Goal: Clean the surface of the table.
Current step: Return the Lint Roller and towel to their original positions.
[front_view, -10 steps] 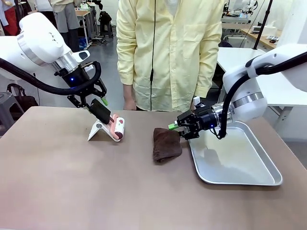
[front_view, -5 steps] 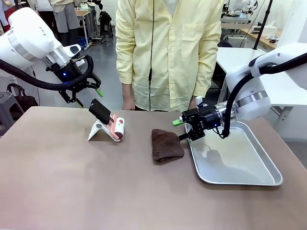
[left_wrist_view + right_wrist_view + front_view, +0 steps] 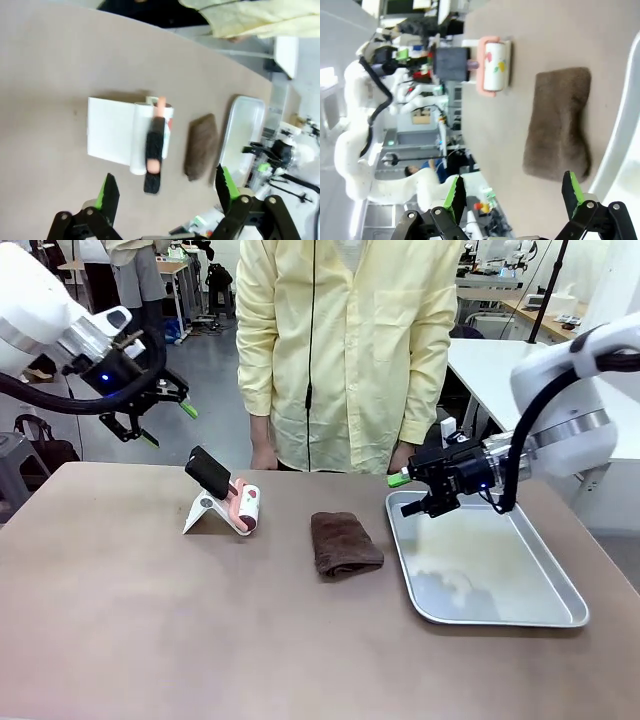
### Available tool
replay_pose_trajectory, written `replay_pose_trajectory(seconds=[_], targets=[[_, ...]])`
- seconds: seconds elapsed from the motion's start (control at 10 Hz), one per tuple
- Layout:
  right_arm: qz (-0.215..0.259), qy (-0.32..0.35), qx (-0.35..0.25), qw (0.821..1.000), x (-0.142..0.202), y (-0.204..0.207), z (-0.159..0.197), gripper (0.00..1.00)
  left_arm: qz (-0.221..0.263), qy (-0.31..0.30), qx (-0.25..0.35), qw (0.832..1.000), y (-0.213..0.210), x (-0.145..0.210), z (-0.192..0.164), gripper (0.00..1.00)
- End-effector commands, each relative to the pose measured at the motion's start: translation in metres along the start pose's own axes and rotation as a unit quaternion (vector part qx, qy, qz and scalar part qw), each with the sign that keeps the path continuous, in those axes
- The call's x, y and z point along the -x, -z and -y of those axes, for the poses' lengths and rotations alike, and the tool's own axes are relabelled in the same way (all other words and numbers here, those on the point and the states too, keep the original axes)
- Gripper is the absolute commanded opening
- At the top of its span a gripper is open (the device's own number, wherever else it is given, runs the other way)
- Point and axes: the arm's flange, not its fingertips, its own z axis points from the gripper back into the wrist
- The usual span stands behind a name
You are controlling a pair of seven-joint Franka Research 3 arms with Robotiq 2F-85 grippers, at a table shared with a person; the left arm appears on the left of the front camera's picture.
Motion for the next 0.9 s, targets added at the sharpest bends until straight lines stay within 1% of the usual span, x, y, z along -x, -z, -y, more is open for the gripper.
replay_pose_trajectory(seconds=[0.0, 0.1, 0.2, 0.3, 0.4, 0.5, 0.6, 0.7, 0.8], targets=[[-0.031, 0.023, -0.132, 0.99, 0.017, -0.025, 0.013, 1.0, -0.038, 0.018, 0.124, 0.991, -0.036, 0.033, -0.036, 1.0], [-0.02, 0.038, -0.191, 0.981, 0.023, -0.037, 0.017, 1.0, -0.043, 0.01, 0.18, 0.983, -0.053, 0.047, -0.052, 1.0], [0.012, 0.047, -0.221, 0.974, 0.029, -0.048, 0.017, 1.0, -0.022, -0.019, 0.227, 0.973, -0.066, 0.06, -0.066, 1.0], [0.02, 0.033, -0.24, 0.97, 0.037, -0.057, 0.014, 1.0, 0.018, -0.066, 0.272, 0.96, -0.077, 0.072, -0.082, 1.0], [0.033, 0.021, -0.236, 0.971, 0.049, -0.066, 0.009, 1.0, 0.046, -0.1, 0.297, 0.948, -0.088, 0.083, -0.102, 1.0], [0.064, 0.01, -0.224, 0.973, 0.067, -0.081, 0.002, 1.0, 0.073, -0.135, 0.306, 0.94, -0.1, 0.095, -0.126, 1.0], [0.085, -0.011, -0.229, 0.97, 0.085, -0.098, -0.001, 1.0, 0.102, -0.16, 0.318, 0.929, -0.111, 0.107, -0.149, 1.0], [0.117, -0.016, -0.232, 0.966, 0.101, -0.113, -0.001, 1.0, 0.132, -0.189, 0.33, 0.916, -0.119, 0.123, -0.171, 1.0], [0.155, -0.021, -0.232, 0.96, 0.115, -0.124, 0.001, 1.0, 0.13, -0.215, 0.334, 0.908, -0.123, 0.135, -0.191, 1.0]])
